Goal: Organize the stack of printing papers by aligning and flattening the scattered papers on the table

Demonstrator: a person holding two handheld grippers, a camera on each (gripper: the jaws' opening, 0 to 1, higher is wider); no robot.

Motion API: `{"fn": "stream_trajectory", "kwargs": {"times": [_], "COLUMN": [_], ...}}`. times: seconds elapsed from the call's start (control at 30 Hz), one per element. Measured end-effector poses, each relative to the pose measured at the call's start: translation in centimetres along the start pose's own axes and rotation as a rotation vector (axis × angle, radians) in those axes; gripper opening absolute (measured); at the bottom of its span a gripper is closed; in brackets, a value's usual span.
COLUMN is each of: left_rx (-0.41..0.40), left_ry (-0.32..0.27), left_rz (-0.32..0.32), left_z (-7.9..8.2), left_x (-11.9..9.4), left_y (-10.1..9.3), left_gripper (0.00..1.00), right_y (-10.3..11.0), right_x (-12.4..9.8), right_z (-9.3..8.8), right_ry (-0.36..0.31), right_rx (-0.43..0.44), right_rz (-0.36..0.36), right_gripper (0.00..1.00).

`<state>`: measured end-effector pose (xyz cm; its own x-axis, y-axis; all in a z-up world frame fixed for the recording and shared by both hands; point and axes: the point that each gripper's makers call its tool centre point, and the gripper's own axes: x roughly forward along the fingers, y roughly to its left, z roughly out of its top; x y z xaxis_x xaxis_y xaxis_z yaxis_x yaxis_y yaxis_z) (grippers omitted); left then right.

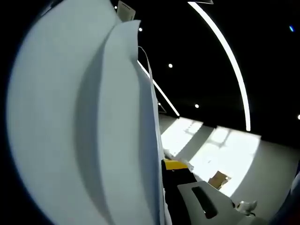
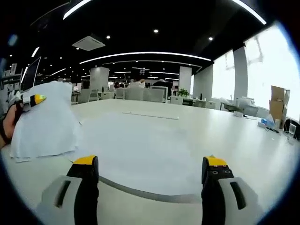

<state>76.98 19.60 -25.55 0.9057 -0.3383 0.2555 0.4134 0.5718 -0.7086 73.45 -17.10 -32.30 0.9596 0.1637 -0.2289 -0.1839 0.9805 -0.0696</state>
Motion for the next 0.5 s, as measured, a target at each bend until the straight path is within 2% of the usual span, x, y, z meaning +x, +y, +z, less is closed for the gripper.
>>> {"fn": "stream_trajectory", "kwargs": {"times": [0.5], "left_rx": [0.005], "left_ry": [-0.001], "left_rz": [0.001], "left_z": [0.13], "left_x": [0.1], "left_y": [0.06], "left_gripper": [0.06], "right_y": [-0.88], "right_x": [0.5], "right_z": [-0.26], "right_ry": [0.014], "right_rx": [-0.013], "right_rz": [-0.021], "right_gripper": [0.87]}}
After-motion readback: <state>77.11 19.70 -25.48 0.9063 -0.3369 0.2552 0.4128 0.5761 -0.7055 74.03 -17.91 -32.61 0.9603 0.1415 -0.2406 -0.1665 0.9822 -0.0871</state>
